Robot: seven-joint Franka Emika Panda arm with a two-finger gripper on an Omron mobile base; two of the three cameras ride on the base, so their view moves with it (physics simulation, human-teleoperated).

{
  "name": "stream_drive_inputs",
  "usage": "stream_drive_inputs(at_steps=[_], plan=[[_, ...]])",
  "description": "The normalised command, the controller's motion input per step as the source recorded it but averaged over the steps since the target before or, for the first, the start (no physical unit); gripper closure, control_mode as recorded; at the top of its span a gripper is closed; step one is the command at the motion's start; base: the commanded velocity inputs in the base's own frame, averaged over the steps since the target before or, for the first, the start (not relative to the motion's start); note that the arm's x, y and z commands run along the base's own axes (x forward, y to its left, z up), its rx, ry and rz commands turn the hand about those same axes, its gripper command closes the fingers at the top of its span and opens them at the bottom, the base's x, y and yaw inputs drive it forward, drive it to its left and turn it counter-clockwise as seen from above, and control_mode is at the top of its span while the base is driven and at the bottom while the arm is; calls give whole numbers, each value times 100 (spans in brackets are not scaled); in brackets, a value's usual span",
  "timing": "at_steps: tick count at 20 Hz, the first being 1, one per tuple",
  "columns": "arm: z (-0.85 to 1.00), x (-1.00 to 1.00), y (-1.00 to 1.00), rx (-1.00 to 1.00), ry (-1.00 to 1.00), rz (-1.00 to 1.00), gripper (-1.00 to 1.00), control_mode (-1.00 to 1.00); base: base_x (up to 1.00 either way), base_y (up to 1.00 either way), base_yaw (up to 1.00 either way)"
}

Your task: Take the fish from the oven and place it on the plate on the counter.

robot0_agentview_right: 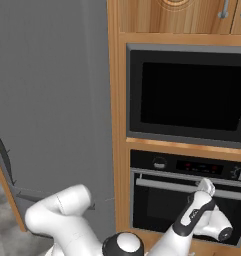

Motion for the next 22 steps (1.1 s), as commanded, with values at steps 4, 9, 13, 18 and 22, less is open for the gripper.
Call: stream_drive_inputs(at_steps=[4, 9, 13, 18, 22], plan=[[-36, 35, -18, 3, 0, 3, -100, -100, 0, 0, 0], [-29, 31, -9, 2, 0, 3, -100, -100, 0, 0, 0], [0, 0, 0, 1, 0, 0, -100, -100, 0, 0, 0], [-5, 0, 2, 0, 0, -1, 100, -100, 0, 0, 0], [-5, 11, 18, 0, 0, -8, 100, -100, 0, 0, 0]])
